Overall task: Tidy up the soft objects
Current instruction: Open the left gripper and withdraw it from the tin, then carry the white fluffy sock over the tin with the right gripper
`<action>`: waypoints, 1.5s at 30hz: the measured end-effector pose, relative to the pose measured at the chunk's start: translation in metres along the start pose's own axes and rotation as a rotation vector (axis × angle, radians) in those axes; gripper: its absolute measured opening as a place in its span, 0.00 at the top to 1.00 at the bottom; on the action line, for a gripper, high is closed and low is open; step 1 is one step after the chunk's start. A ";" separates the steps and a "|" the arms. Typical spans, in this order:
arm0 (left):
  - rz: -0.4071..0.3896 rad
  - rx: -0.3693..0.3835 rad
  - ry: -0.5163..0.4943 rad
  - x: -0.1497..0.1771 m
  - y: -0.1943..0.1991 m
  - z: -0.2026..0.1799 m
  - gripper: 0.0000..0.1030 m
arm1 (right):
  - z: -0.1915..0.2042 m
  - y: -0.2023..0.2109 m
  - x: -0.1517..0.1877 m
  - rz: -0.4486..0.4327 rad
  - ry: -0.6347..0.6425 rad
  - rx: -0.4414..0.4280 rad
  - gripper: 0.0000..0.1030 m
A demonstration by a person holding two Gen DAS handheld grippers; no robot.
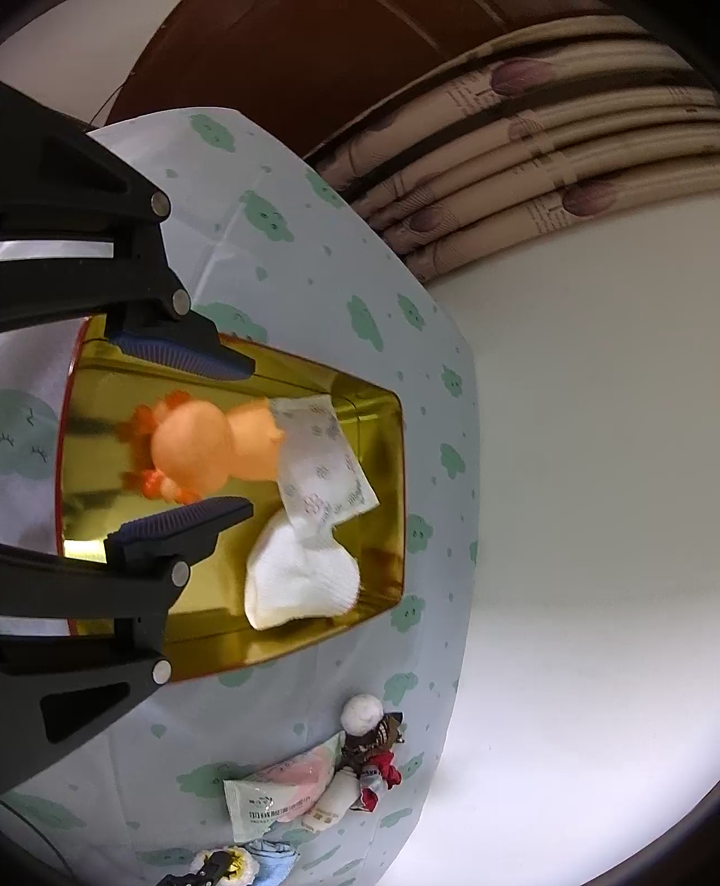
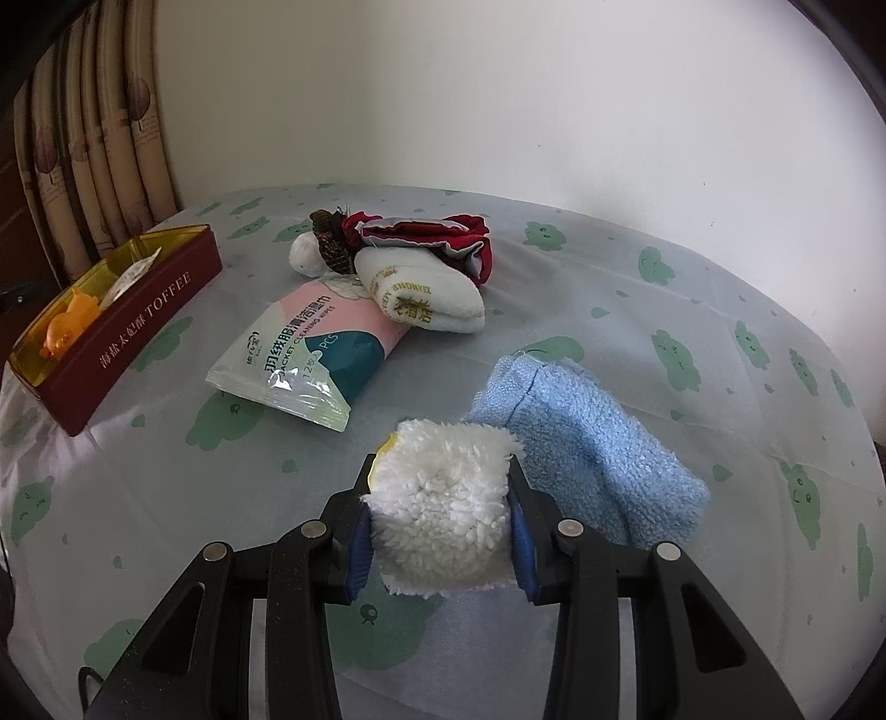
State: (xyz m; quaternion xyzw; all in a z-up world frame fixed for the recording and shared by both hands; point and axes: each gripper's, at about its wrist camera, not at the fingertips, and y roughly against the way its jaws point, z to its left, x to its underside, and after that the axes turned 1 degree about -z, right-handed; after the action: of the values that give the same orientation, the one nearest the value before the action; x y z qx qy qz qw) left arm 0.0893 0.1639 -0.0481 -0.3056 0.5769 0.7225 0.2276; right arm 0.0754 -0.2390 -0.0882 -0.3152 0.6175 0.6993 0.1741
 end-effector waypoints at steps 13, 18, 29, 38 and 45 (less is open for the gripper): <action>-0.038 -0.050 0.127 0.019 0.004 0.034 0.56 | 0.011 0.005 -0.006 0.021 0.025 0.032 0.64; -0.057 -0.061 0.139 0.021 0.006 0.039 0.54 | 0.026 0.015 -0.016 0.007 0.061 0.016 0.64; -0.090 -0.063 0.246 0.021 0.014 0.064 0.53 | 0.104 0.034 -0.063 -0.064 0.203 -0.096 0.64; -0.076 -0.096 0.307 0.024 0.014 0.079 0.53 | 0.192 0.025 -0.082 -0.058 0.324 -0.240 0.64; -0.057 -0.143 0.384 0.029 0.013 0.097 0.53 | 0.240 0.013 -0.093 -0.054 0.372 -0.294 0.64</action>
State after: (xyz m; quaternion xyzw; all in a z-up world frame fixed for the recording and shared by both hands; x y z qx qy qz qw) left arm 0.0428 0.2543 -0.0455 -0.4695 0.5481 0.6832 0.1116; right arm 0.0818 0.0062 -0.0087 -0.4770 0.5219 0.7066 0.0280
